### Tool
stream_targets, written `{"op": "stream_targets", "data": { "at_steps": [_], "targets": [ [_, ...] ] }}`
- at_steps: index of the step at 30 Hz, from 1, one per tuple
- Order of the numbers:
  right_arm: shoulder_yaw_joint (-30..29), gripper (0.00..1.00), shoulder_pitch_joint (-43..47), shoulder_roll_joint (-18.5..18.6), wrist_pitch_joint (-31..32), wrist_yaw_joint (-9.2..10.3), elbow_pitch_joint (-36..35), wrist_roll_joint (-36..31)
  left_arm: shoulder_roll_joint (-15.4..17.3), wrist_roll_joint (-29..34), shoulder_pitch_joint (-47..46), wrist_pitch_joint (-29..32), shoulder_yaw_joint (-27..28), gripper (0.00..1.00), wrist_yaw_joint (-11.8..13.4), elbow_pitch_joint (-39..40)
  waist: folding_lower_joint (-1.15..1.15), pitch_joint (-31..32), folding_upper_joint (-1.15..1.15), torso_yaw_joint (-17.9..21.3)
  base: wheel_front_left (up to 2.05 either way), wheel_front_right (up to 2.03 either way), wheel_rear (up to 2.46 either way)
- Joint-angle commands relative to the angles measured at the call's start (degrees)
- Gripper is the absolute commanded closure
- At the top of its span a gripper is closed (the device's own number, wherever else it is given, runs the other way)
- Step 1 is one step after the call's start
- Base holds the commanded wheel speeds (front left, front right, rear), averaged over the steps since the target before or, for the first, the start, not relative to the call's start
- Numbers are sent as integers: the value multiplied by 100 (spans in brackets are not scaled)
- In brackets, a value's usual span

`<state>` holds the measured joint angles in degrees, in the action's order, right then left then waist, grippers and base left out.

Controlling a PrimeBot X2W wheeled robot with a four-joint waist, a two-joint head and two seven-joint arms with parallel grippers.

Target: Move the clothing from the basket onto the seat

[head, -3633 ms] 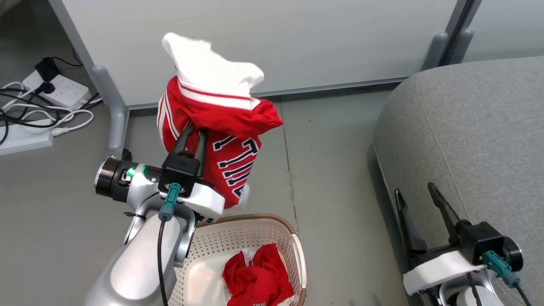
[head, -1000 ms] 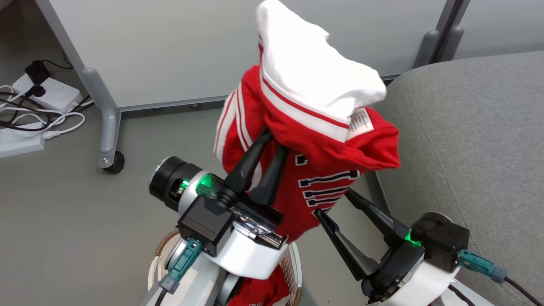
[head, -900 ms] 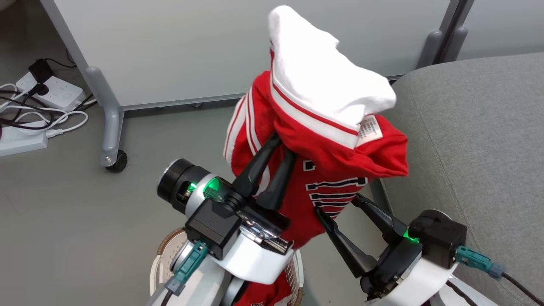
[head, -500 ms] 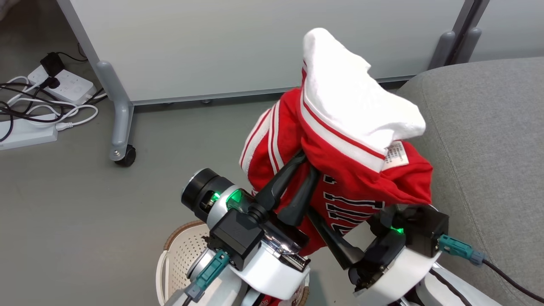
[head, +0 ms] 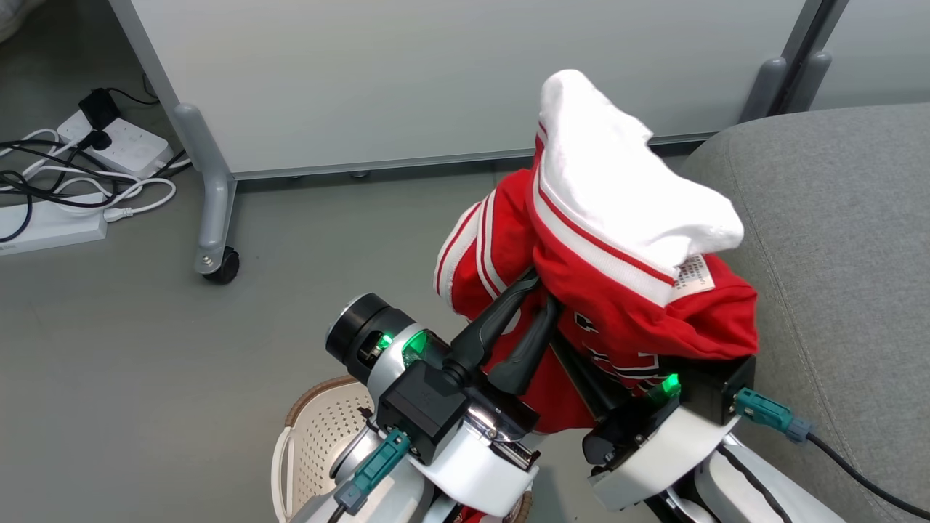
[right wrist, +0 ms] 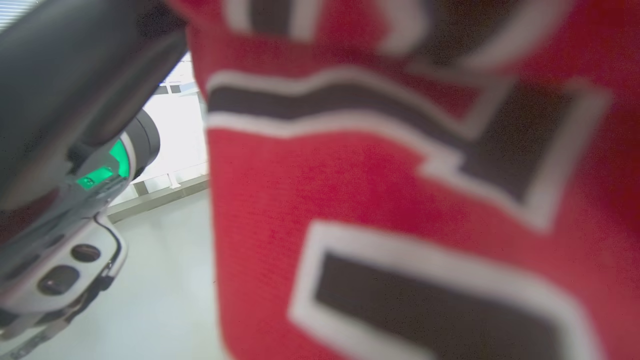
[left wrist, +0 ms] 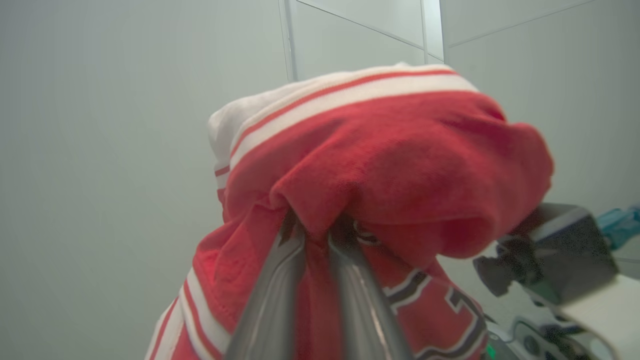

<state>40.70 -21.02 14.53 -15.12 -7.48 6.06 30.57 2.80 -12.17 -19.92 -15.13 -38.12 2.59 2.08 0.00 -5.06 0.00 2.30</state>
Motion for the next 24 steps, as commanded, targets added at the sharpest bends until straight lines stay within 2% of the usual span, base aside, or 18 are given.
{"op": "stream_targets", "data": {
  "at_steps": [1,6,13,24],
  "targets": [
    [-57,100,66,5,-5,-3,18,-51,17,20,-31,-4,53,100,24,-3,0,7,0,-2,0,0,0],
    [-281,100,176,-60,-5,-2,46,-109,17,25,54,-4,168,100,-1,-30,0,47,0,2,0,0,0],
    [-898,100,301,-262,-6,-2,-39,-415,17,116,284,-4,293,100,12,-338,0,110,0,31,0,0,0],
    [-1408,100,463,-453,-7,-1,-97,-530,26,92,454,-2,327,100,-133,-848,0,148,0,20,0,0,0]
  ]
}}
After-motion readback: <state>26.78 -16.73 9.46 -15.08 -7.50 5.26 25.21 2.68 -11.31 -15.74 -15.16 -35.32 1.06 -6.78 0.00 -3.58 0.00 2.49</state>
